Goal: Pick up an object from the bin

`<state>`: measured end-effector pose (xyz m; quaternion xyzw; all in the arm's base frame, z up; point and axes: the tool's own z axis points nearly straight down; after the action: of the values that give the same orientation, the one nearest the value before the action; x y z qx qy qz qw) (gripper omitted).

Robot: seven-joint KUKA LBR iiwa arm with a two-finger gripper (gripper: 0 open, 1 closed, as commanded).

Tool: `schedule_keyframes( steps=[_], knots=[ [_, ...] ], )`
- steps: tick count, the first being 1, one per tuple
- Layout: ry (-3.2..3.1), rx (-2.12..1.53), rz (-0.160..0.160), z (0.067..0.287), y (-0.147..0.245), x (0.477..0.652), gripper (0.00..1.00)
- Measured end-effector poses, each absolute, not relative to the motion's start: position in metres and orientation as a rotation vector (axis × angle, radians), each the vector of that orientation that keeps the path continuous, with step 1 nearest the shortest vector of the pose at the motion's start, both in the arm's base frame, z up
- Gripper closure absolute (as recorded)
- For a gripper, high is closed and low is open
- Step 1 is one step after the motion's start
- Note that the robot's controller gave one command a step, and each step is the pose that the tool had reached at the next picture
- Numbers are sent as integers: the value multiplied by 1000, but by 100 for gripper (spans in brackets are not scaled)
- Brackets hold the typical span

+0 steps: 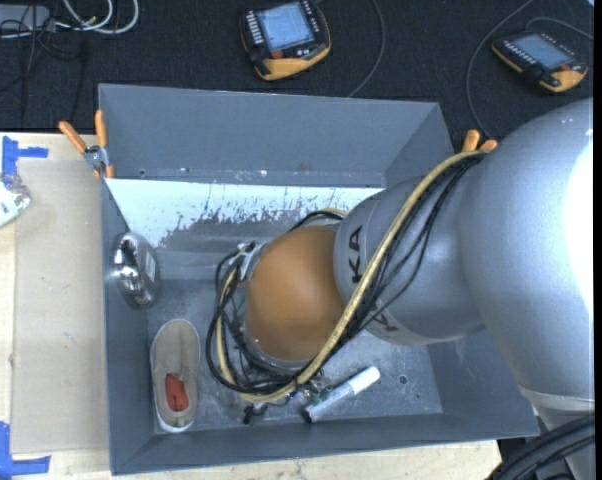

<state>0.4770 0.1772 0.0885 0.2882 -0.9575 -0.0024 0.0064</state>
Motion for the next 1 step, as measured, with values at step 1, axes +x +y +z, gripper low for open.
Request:
schedule_keyframes(
  steps=[1],
  knots=[
    [-3109,332,-3,89,210,519,100]
  ],
)
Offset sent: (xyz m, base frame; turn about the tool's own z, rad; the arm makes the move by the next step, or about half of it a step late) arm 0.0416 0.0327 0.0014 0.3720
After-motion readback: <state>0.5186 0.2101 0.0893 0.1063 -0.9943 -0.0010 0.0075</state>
